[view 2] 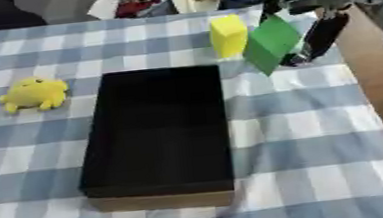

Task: Pick up objects on the table and place them in the box.

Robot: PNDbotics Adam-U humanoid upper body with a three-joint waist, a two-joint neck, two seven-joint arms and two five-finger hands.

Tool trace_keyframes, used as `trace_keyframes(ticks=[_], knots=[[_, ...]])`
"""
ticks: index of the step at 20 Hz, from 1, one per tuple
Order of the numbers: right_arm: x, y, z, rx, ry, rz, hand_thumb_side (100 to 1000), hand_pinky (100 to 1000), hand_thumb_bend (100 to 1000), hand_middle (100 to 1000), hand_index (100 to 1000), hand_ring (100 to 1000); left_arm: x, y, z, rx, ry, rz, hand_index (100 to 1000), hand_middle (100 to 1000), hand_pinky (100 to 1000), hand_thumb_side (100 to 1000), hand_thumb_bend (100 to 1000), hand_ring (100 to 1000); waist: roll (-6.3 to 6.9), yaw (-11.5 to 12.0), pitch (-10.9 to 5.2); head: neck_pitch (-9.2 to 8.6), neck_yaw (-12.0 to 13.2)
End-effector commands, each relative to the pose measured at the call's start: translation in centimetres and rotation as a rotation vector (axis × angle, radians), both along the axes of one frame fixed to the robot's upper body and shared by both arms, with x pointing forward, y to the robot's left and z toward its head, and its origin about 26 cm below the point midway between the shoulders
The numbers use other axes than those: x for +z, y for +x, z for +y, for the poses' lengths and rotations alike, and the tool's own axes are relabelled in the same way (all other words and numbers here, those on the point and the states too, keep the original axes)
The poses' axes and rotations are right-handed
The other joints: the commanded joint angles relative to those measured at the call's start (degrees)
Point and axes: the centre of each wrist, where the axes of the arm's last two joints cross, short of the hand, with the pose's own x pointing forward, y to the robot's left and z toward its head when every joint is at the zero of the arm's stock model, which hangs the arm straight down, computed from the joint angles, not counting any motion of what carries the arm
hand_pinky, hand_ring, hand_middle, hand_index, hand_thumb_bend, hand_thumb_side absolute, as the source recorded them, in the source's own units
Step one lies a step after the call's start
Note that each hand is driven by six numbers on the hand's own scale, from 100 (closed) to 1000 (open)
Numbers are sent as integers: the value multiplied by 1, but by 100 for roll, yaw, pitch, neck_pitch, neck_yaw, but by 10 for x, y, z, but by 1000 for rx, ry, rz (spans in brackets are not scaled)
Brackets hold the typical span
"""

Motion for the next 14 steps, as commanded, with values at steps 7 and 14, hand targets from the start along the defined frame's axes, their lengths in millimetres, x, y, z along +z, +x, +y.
trace_keyframes(ticks=[7,14], knots=[[44,-38,37,179,-14,-24,414,858,100,755,728,854,12,-2,4,9,37,-33,830,673,576,886,100,673,-20,5,-154,0,-11],[51,-57,85,323,18,37,433,839,100,757,736,823,13,-2,2,0,40,-35,830,673,575,883,100,674,-20,41,-161,7,-44]])
